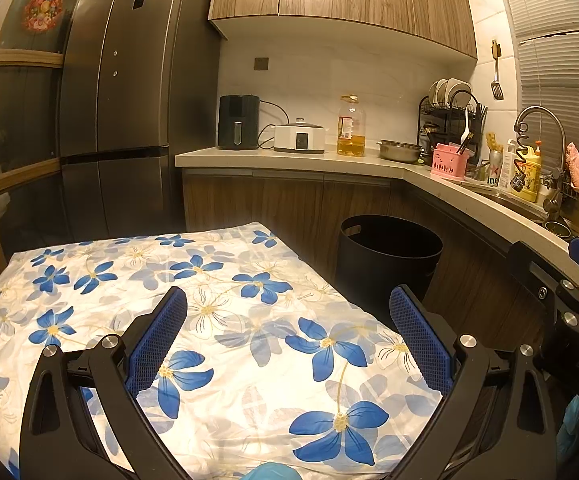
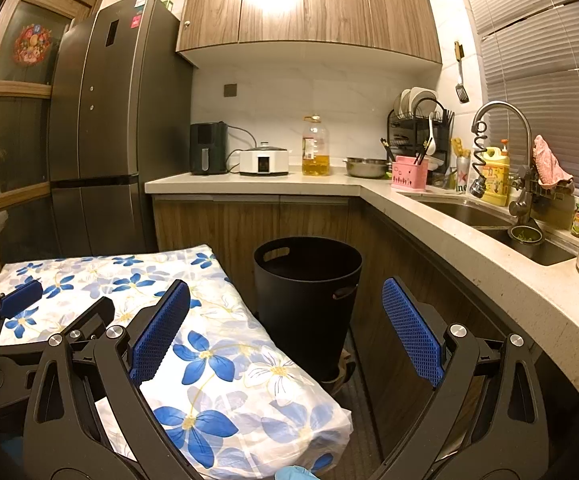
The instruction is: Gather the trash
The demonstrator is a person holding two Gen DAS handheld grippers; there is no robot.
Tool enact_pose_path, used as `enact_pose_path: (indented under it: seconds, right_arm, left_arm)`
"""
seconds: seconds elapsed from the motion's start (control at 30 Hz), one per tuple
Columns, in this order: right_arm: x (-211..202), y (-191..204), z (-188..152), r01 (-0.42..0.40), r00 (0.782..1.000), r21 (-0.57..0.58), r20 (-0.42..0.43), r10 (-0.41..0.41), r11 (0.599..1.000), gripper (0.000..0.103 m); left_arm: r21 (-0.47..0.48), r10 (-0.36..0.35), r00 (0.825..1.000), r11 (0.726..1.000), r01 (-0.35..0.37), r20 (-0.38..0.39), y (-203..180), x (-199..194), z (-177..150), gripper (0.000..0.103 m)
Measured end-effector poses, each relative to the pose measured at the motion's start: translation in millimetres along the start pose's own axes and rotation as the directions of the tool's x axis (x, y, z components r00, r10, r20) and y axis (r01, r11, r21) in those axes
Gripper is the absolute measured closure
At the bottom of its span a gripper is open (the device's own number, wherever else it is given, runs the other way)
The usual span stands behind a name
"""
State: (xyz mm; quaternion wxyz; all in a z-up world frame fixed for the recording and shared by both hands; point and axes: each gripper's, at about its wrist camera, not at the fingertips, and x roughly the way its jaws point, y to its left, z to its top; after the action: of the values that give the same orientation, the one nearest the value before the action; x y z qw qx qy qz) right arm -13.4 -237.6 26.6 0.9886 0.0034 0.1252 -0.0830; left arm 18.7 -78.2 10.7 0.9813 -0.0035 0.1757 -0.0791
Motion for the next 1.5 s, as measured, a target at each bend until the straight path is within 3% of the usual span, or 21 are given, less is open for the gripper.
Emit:
enact_pose_path:
  seconds: [1.5]
  right_arm:
    - [-2.0,2.3,5.7,0.000,1.000,-0.001,0.013,0.000,1.000,0.007]
  left_arm:
    - [0.004,-0.004,1.000,1.000,0.004,0.001,2.8,-2.0,7.1,0.006]
